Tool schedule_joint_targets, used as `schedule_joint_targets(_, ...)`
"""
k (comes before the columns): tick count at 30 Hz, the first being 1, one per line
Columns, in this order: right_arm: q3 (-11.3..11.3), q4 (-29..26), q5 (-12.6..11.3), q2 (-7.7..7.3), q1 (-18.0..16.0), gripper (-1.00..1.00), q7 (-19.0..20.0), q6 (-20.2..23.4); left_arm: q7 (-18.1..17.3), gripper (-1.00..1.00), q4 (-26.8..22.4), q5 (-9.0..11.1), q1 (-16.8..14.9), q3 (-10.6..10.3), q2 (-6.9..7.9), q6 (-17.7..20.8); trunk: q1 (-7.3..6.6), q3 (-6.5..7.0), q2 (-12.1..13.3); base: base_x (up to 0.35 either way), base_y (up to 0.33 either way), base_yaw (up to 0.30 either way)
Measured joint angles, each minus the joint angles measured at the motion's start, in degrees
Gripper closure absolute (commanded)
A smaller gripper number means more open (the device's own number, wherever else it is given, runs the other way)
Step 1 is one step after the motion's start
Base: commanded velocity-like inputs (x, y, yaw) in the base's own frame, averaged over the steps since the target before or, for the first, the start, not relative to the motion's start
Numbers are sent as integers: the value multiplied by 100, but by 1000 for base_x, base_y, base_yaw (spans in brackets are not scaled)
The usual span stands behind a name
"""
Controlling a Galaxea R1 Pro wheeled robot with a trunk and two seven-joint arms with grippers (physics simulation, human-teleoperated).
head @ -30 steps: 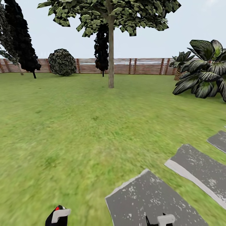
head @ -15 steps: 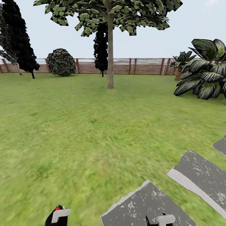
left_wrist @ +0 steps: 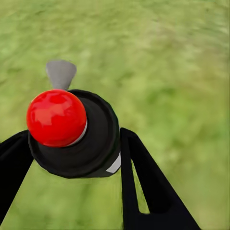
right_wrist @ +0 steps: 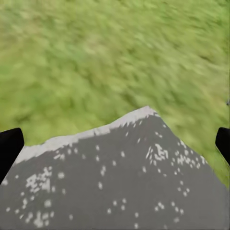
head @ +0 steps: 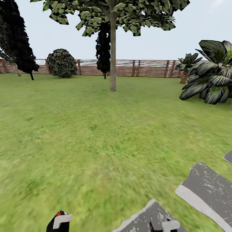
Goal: In the garden, pick up the pesticide atomizer on the floor and spray pesticide onto both trees until each tree trunk is fully covered.
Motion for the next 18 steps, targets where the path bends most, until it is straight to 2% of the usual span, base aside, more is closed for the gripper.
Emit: schedule_joint_targets(18, 0, 6, 8, 0, 0, -100, 0, 0, 0, 100, 5, 5, 0, 6, 9, 0, 0, 0, 0, 339, -72, 0)
